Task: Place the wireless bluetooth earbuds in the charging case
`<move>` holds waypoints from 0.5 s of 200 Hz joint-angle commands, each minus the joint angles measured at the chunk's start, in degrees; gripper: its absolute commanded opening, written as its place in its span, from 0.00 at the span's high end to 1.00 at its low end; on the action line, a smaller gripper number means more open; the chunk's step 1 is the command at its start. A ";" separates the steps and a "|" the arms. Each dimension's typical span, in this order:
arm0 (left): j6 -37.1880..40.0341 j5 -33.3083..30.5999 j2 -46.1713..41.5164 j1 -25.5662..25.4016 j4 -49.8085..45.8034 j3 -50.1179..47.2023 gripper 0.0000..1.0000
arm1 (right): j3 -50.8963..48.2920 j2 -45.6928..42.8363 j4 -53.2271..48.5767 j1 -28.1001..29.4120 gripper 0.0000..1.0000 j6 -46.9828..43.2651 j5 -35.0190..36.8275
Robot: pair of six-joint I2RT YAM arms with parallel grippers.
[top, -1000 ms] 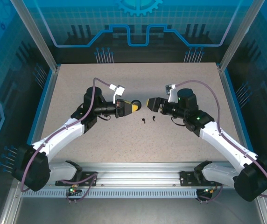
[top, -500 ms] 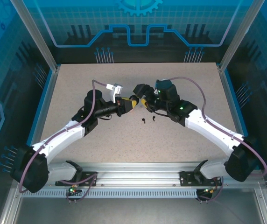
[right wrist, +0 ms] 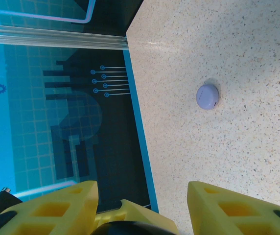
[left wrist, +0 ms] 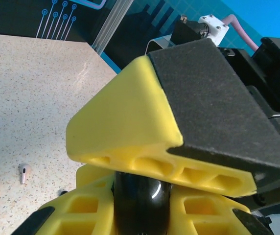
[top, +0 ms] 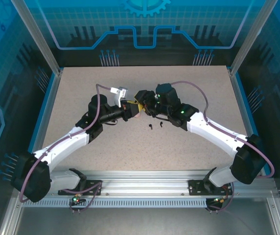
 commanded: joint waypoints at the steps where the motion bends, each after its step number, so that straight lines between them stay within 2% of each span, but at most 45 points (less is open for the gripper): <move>1: 1.92 -0.87 -1.12 -0.24 2.25 -1.04 0.99 | 0.95 -0.17 1.29 0.46 0.64 0.50 0.73; 22: 1.80 -1.56 -1.32 -0.23 2.40 -1.33 0.79 | 0.51 -0.32 1.21 0.22 0.65 0.71 0.94; 45: 1.98 -2.20 -1.87 -0.26 2.48 -1.56 0.68 | 0.20 -0.51 1.05 -0.12 0.65 0.80 0.99; 100: 1.85 -2.58 -2.15 -0.21 2.91 -1.36 0.66 | -0.55 -0.76 0.95 -0.45 0.65 1.02 0.92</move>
